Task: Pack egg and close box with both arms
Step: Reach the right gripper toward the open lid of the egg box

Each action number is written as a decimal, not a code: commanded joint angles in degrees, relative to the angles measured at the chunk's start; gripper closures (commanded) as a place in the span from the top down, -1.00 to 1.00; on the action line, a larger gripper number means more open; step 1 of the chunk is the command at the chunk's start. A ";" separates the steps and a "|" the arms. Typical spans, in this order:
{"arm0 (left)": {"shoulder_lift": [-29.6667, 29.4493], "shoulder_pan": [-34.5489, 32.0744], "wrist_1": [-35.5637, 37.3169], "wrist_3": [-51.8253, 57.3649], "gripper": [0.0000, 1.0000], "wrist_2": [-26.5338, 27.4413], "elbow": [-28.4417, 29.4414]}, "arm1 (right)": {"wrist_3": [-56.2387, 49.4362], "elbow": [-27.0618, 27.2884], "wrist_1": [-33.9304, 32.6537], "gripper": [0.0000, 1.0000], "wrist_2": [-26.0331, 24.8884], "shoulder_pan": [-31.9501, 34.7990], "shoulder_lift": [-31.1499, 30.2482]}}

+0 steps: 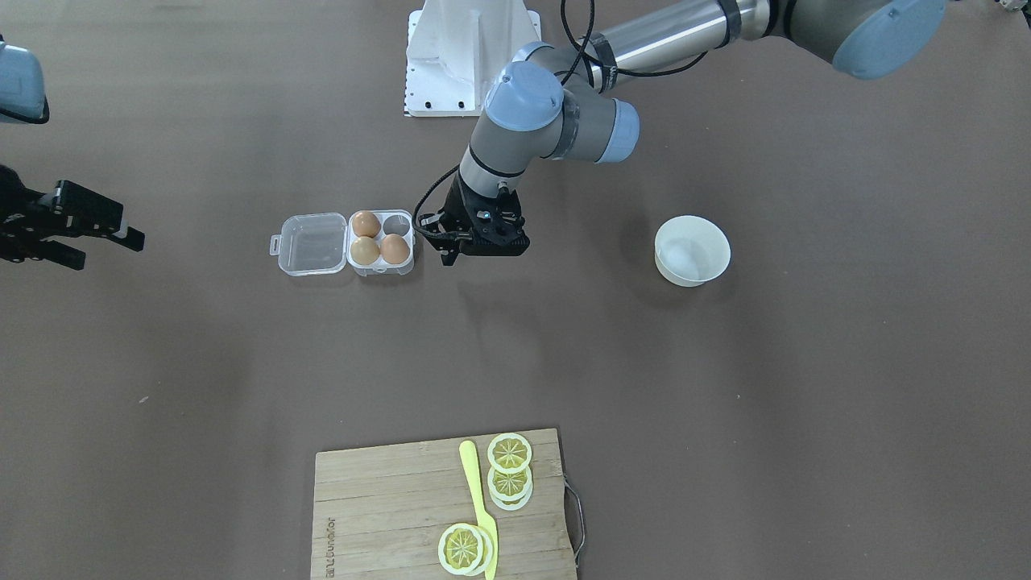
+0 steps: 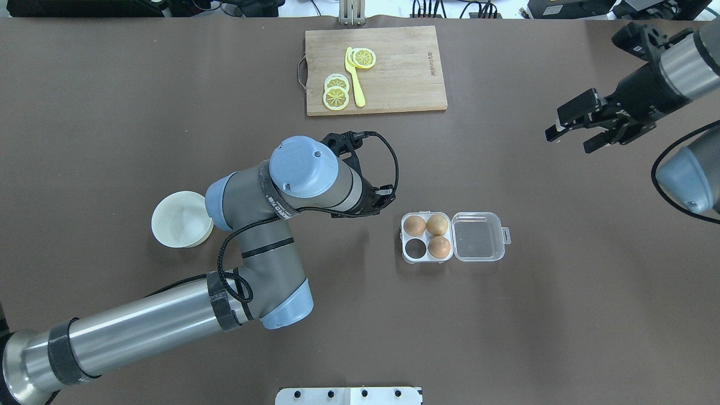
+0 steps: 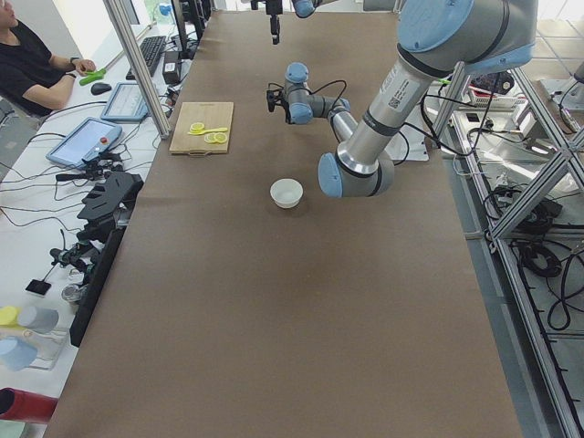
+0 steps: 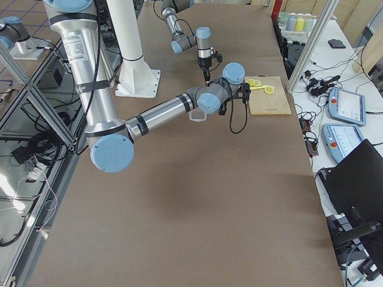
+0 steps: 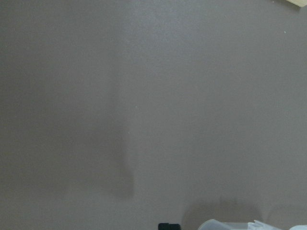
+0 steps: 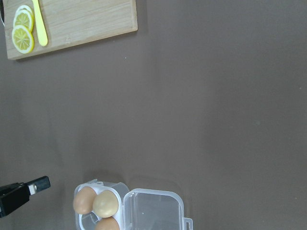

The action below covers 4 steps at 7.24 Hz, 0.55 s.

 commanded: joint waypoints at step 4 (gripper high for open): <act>-0.25 0.00 0.02 -0.01 -1.00 0.00 0.14 | 23.83 -18.08 46.26 0.96 -5.73 -7.42 -2.56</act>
